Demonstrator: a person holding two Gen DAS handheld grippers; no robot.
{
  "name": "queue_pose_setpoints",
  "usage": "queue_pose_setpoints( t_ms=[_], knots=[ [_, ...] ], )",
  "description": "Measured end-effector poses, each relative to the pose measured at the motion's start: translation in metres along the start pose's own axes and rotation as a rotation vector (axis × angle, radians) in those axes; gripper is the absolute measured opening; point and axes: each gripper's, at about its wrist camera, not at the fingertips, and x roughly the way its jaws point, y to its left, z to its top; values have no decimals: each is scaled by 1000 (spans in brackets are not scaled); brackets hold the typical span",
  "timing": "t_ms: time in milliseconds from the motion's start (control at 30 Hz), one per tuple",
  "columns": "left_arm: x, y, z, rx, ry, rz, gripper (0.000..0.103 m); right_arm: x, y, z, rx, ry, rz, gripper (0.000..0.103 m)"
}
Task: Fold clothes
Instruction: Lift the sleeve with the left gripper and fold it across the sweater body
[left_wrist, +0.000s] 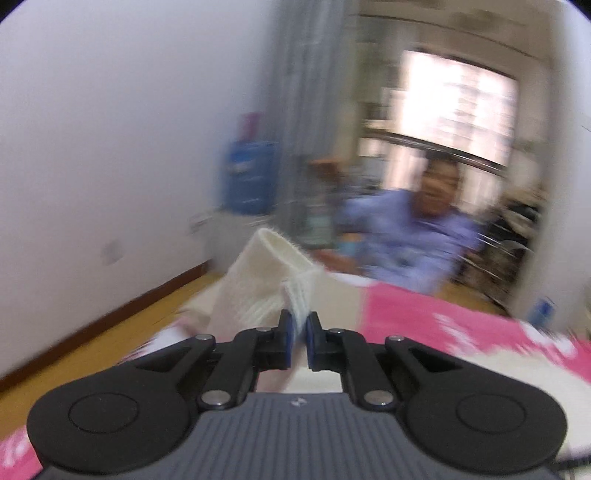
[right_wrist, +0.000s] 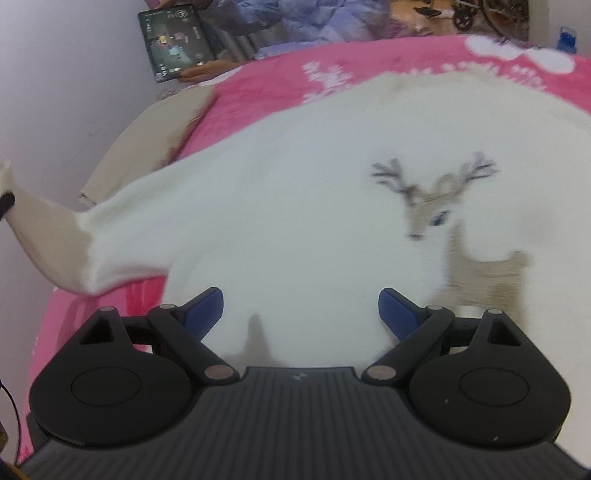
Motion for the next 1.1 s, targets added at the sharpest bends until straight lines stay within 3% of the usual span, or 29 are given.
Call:
queue_pose_setpoints(
  t_ms=[233, 367, 567, 633, 733, 800, 967, 1100],
  knots=[
    [-34, -93, -35, 312, 7, -371, 8, -62, -29, -3, -21, -5, -59, 91],
    [-43, -120, -77, 462, 106, -527, 8, -82, -46, -17, 30, -20, -68, 91],
    [-54, -135, -148, 685, 257, -660, 8, -81, -49, -37, 23, 33, -55, 91],
    [-53, -132, -164, 716, 303, -680, 9, -82, -46, -41, 7, 42, -37, 91],
    [-50, -127, -177, 693, 391, -682, 13, -77, -39, -43, -12, 64, 13, 91],
    [-52, -123, -177, 650, 450, -696, 25, -75, -34, -44, -23, 81, 56, 91],
    [-58, -98, -161, 549, 604, -749, 34, -53, -21, -47, -26, 155, 175, 91],
    [-44, -79, -150, 338, 696, -688, 37, -30, -10, -50, -17, 223, 247, 91]
  ],
)
